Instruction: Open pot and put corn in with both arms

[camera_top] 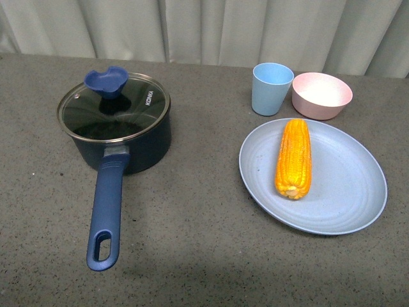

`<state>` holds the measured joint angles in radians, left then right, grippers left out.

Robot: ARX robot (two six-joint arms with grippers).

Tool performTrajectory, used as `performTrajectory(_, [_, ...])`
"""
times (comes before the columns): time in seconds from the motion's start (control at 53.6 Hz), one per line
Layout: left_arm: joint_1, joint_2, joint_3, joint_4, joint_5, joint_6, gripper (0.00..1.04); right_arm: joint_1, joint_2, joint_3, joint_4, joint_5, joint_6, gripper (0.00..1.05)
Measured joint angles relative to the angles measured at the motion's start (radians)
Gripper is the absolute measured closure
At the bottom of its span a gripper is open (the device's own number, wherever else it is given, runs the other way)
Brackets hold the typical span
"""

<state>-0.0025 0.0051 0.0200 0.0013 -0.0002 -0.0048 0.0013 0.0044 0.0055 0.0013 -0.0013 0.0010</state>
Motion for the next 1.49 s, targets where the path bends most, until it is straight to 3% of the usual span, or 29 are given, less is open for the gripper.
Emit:
performTrajectory(1.046, [0.000,0.000,0.000,0.000,0.000,0.000,0.07,0.000,0.000,0.000,0.000,0.000,0.000,0.09])
performTrajectory(1.083, [-0.015,0.012,0.004,-0.019,-0.052,-0.013,0.07,0.000,0.000,0.000,0.000,0.000,0.000,0.09])
performTrajectory(1.12, [-0.053,0.069,0.018,-0.053,-0.179,-0.047,0.07,0.000,0.000,0.000,0.000,0.000,0.000,0.09])
performTrajectory(1.139, [-0.066,0.117,0.019,-0.040,-0.223,-0.064,0.07,0.000,0.000,0.000,0.000,0.000,0.000,0.09])
performTrajectory(1.176, [-0.081,0.199,0.019,0.016,-0.224,-0.088,0.07,0.000,0.000,0.000,0.000,0.000,0.000,0.09])
performTrajectory(1.288, [-0.155,0.517,0.060,0.341,-0.220,-0.119,0.07,0.000,0.000,0.000,0.000,0.000,0.000,0.09])
performTrajectory(1.4, [-0.290,0.905,0.187,0.657,-0.209,-0.151,0.07,0.000,0.000,0.000,0.000,0.000,0.000,0.09])
performTrajectory(1.494, [-0.374,1.126,0.280,0.772,-0.203,-0.166,0.07,0.000,0.000,0.000,0.000,0.000,0.000,0.09])
